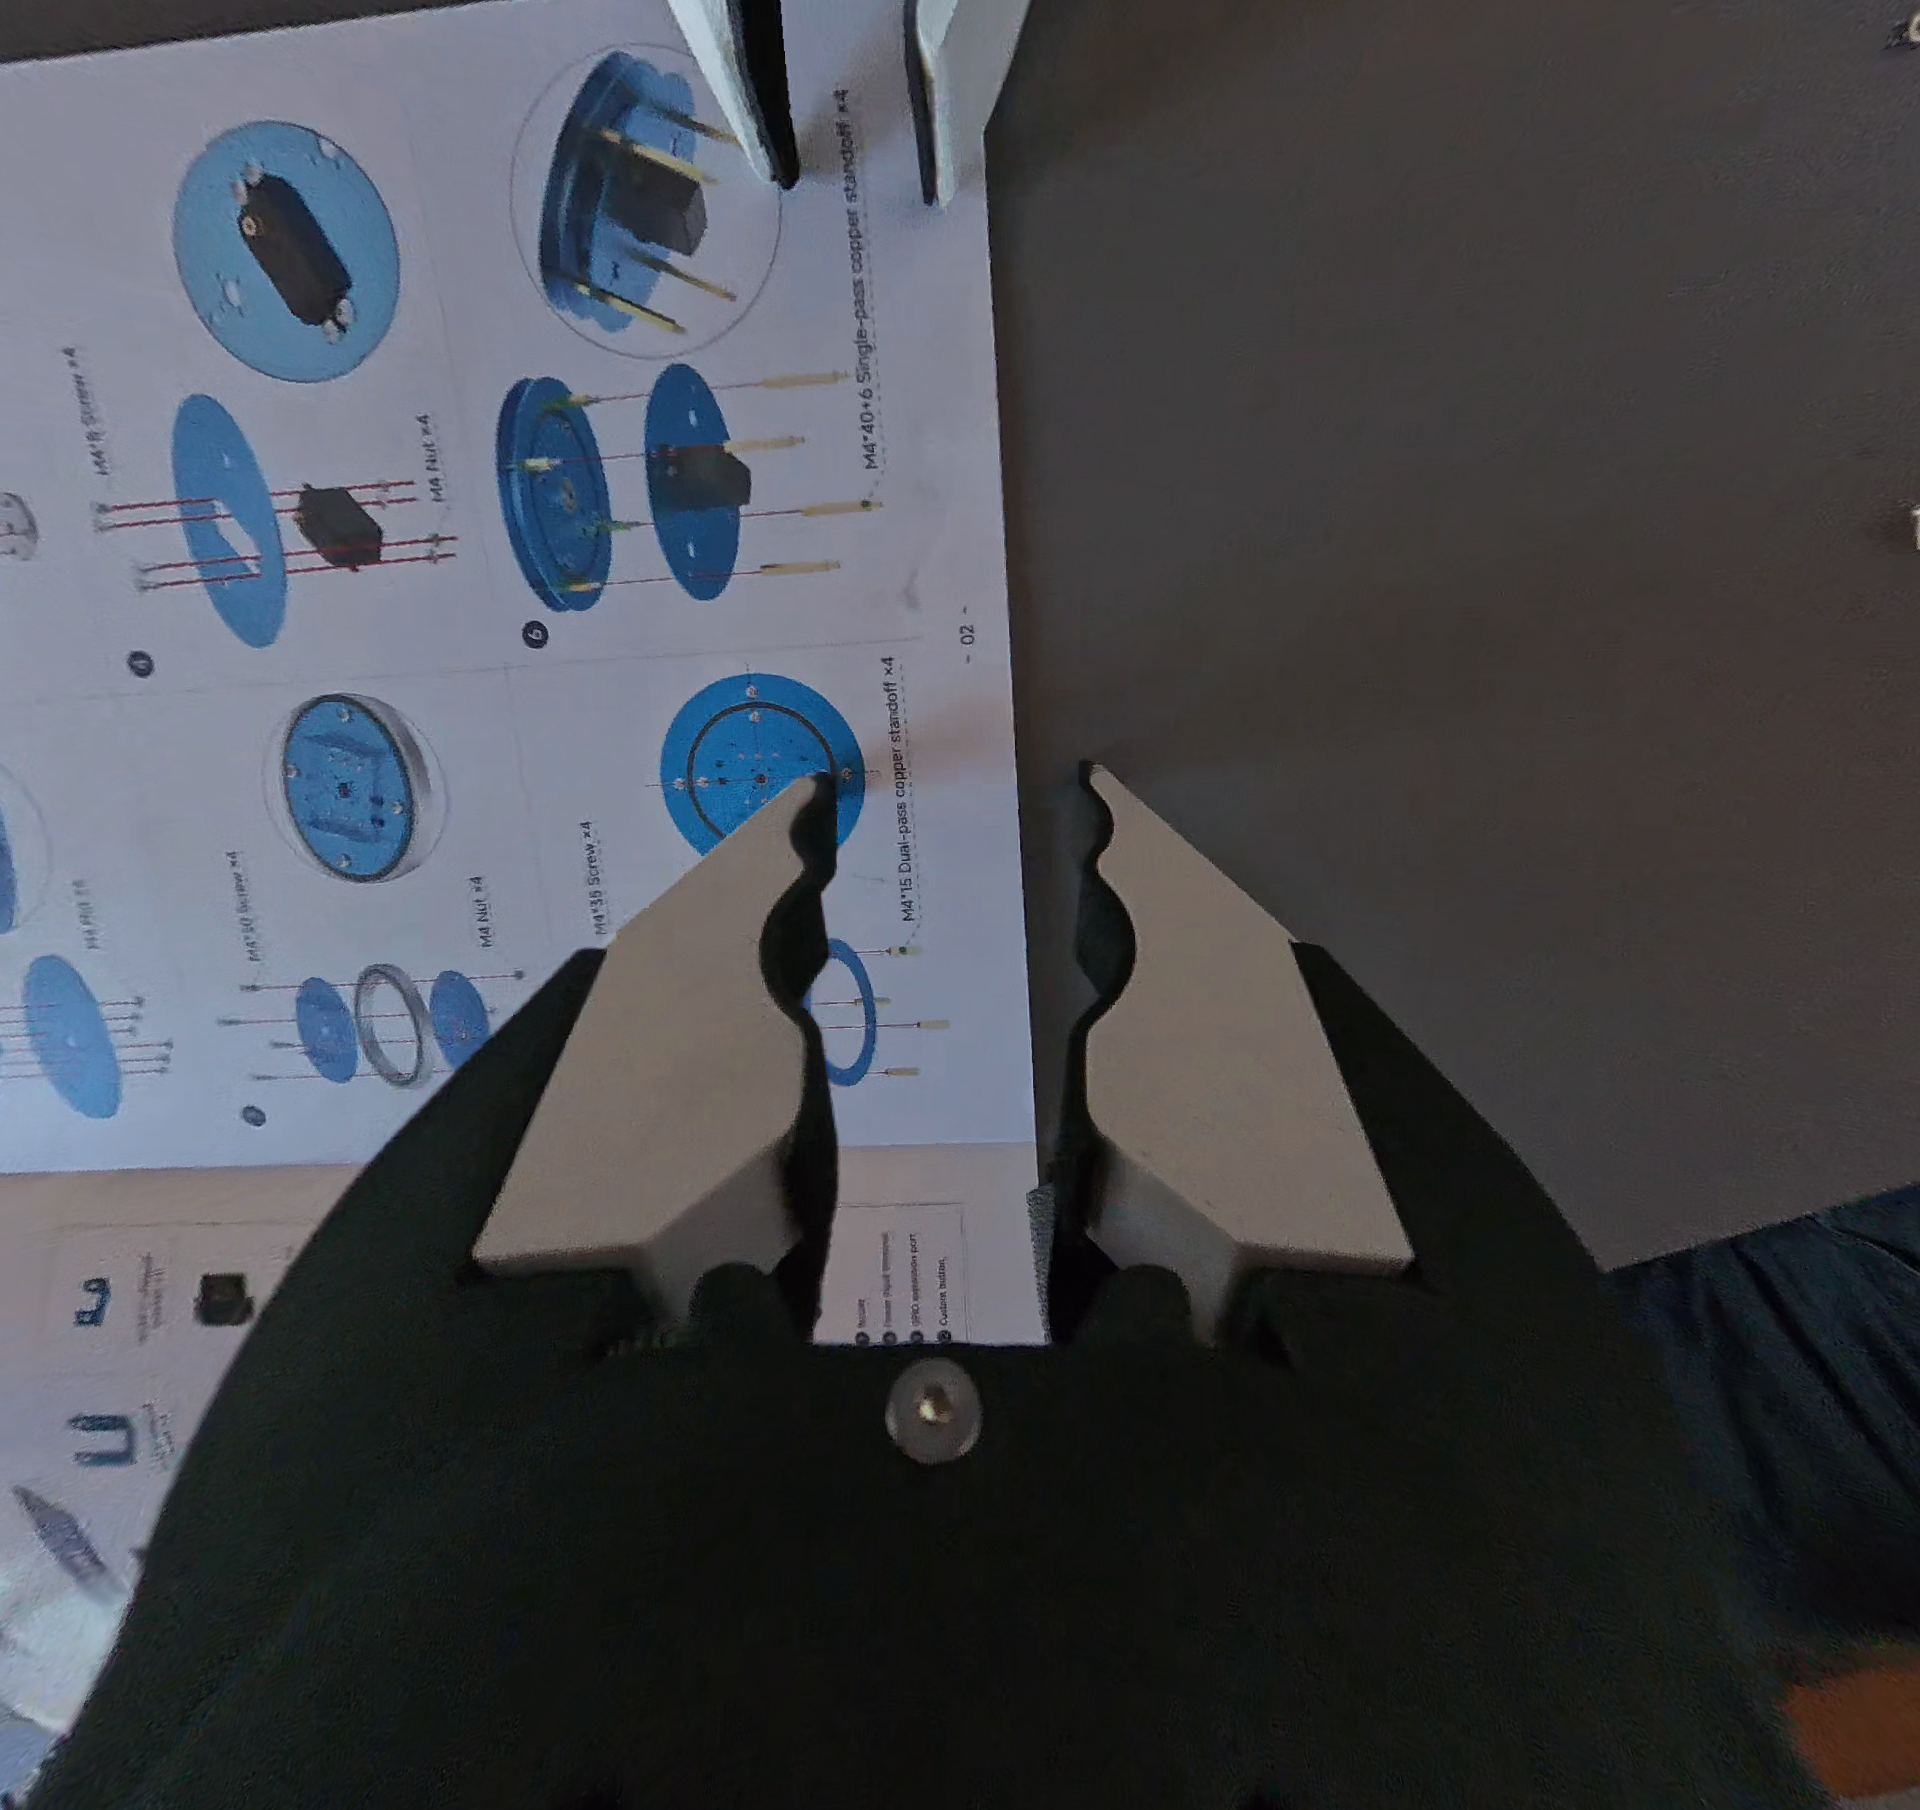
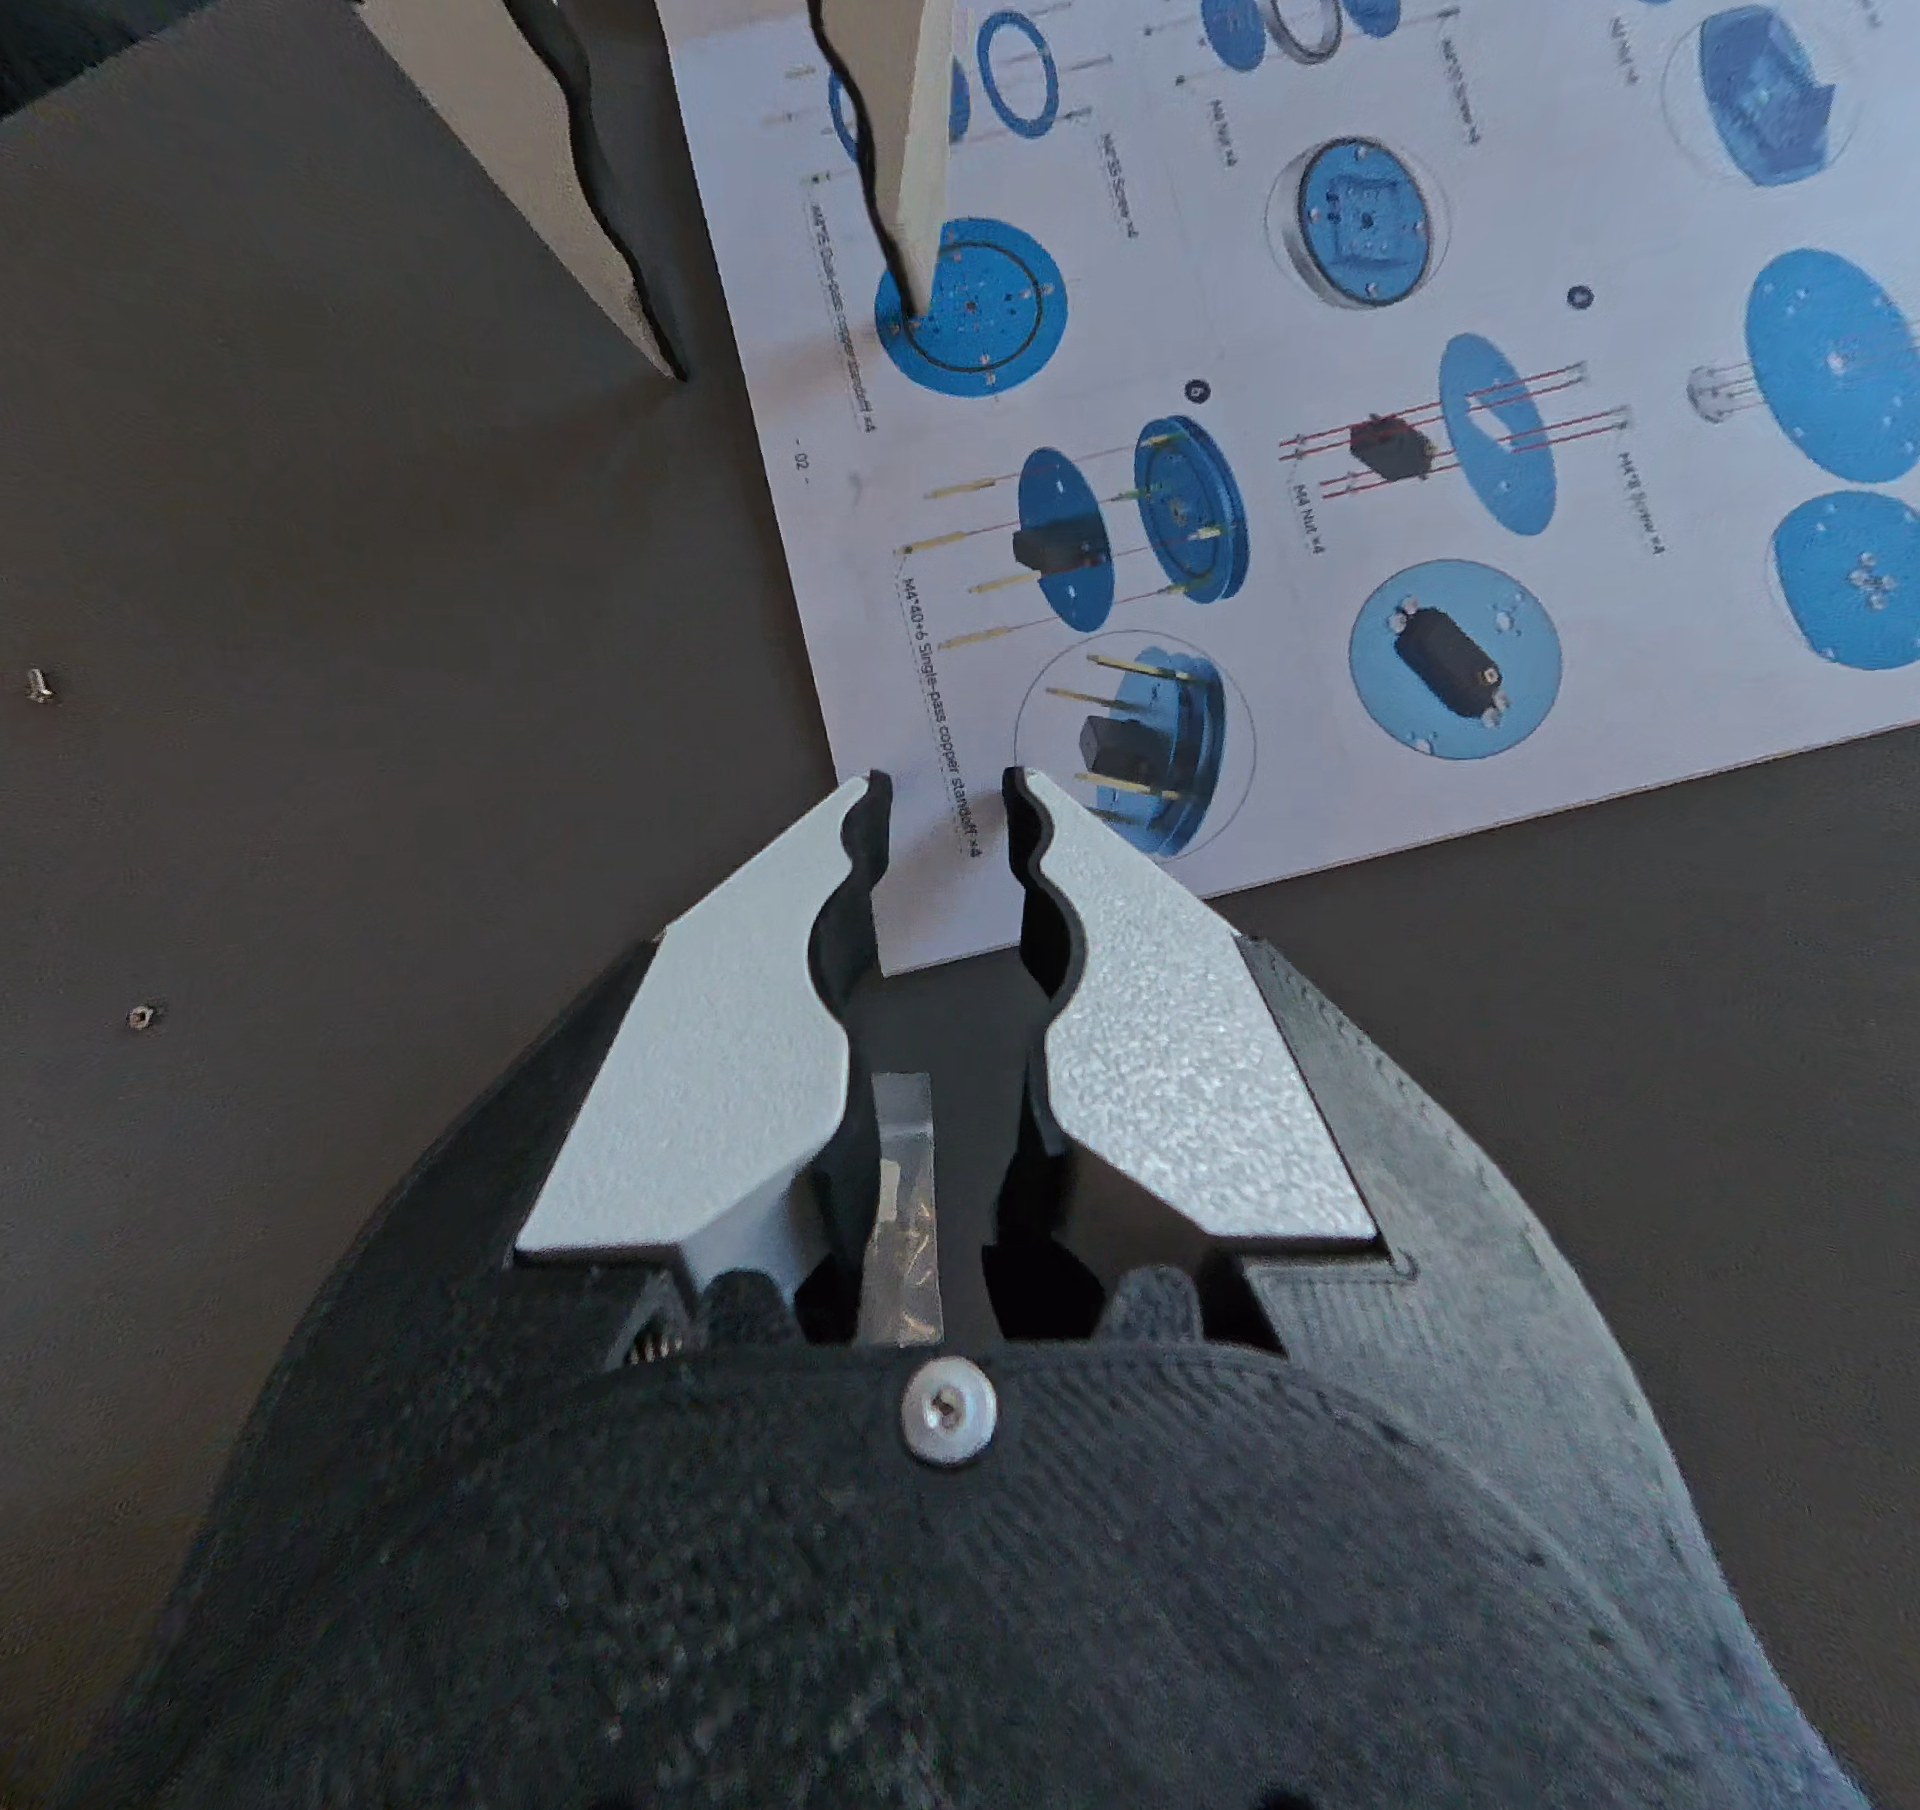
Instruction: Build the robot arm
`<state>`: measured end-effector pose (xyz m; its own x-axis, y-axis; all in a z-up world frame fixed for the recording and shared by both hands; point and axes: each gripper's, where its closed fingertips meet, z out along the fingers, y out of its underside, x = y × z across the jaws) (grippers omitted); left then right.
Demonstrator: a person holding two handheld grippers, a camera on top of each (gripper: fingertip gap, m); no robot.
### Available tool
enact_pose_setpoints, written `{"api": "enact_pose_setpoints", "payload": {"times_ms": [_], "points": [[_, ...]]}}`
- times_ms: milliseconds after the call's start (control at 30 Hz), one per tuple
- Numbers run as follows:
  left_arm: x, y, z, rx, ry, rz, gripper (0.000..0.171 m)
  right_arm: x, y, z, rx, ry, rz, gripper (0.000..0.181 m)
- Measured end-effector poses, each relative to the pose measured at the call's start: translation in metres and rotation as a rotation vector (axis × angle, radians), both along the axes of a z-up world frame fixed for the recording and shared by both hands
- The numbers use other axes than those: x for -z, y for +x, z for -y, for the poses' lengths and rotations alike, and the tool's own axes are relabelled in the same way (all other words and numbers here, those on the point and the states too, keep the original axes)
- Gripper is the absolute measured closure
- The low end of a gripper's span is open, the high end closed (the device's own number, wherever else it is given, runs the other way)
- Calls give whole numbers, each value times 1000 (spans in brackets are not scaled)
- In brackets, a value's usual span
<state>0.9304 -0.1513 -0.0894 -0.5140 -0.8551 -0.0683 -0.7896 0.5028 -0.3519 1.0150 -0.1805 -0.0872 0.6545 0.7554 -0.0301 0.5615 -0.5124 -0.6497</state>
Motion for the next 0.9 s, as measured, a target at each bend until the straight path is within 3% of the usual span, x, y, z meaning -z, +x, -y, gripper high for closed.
{"api": "enact_pose_setpoints", "payload": {"times_ms": [167, 267, 467, 733, 833, 900], "points": [[0, 2, -3, -3, -7, -17, 142, 0, -1, 3, -6, -3, 17, 156], [1, -2, 2, 35, 15, -25, 155, -9, 2, 4, 17, -3, -26, 145], [0, -6, 7, 10, -28, -24, 167, -31, -15, -5, -62, 190, 1, 129], [-1, -9, 5, -53, -179, 9, 170, -8, -34, -17, -196, 303, 292, 137], [-1, -10, 5, -44, -194, 17, 170, -9, -37, -18, -213, 328, 324, 141], [-2, -12, 9, 8, -184, 7, 151, -8, -39, -18, -217, 330, 340, 144]]}}
